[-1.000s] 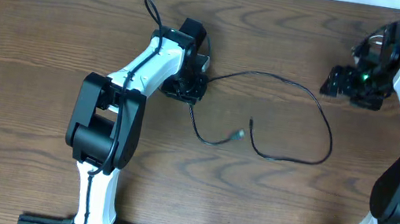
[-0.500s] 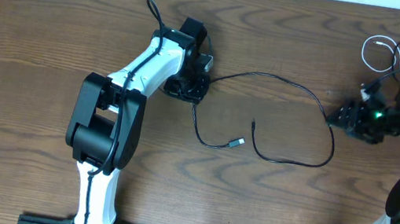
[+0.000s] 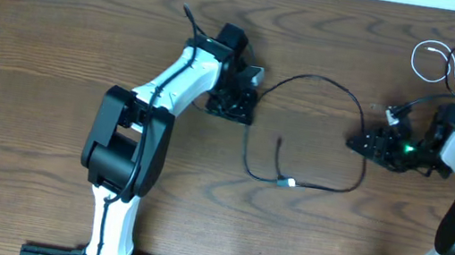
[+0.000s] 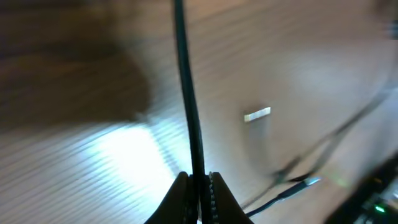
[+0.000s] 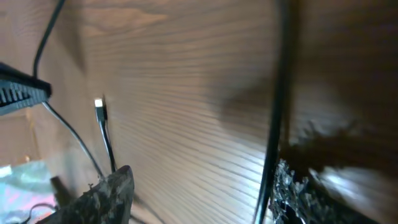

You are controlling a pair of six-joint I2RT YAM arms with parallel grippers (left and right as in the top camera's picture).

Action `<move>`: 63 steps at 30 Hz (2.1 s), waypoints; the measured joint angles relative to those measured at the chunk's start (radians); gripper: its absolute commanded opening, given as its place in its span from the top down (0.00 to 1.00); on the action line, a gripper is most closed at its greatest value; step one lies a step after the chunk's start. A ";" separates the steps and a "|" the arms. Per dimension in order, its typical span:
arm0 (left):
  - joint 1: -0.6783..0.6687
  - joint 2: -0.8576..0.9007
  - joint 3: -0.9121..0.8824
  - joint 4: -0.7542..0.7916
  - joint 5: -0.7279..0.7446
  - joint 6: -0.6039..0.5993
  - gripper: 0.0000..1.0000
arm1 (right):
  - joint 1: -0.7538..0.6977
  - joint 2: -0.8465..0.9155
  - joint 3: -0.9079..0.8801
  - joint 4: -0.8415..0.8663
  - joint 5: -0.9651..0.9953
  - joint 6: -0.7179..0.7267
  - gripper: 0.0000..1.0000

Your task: Untangle cables

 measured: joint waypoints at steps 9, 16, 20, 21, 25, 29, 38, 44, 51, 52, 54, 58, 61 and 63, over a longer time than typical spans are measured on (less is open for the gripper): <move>-0.113 0.000 0.000 0.117 0.084 -0.062 0.92 | 0.197 0.000 -0.012 0.177 -0.010 0.162 0.35; -0.193 0.000 0.000 0.156 0.097 -0.085 0.83 | 0.261 0.003 -0.017 0.248 0.000 0.274 0.37; -0.221 0.000 0.000 0.174 0.071 -0.125 0.52 | 0.262 0.003 -0.018 0.252 0.000 0.301 0.39; -0.224 0.000 0.000 0.174 0.063 -0.138 0.49 | 0.262 0.003 -0.018 0.252 0.000 0.306 0.39; -0.226 0.000 0.000 0.179 0.017 -0.164 0.44 | 0.259 0.004 -0.018 0.251 0.001 0.315 0.40; -0.214 0.000 0.000 0.170 -0.029 -0.177 0.42 | 0.248 0.005 -0.018 0.248 0.000 0.337 0.41; -0.124 -0.117 0.000 0.105 -0.147 -0.183 0.39 | 0.257 0.004 0.013 0.195 0.026 0.382 0.37; -0.071 -0.271 0.000 0.087 -0.172 -0.184 0.39 | 0.349 -0.021 0.062 0.188 0.111 0.403 0.36; 0.031 -0.319 0.000 0.051 -0.182 -0.183 0.39 | 0.470 -0.041 0.077 0.167 0.280 0.359 0.36; 0.049 -0.321 0.000 0.043 -0.184 -0.180 0.39 | 0.481 -0.041 0.077 0.167 0.304 0.325 0.35; 0.078 -0.322 0.000 0.023 -0.185 -0.177 0.39 | 0.496 -0.041 0.077 0.168 0.350 0.246 0.31; 0.119 -0.323 0.000 -0.005 -0.188 -0.169 0.39 | 0.512 -0.041 0.077 0.171 0.401 0.066 0.28; 0.129 -0.323 0.000 -0.009 -0.188 -0.160 0.39 | 0.519 -0.041 0.077 0.170 0.419 -0.049 0.28; 0.129 -0.323 0.000 -0.010 -0.188 -0.157 0.39 | 0.528 -0.041 0.077 0.165 0.424 -0.119 0.30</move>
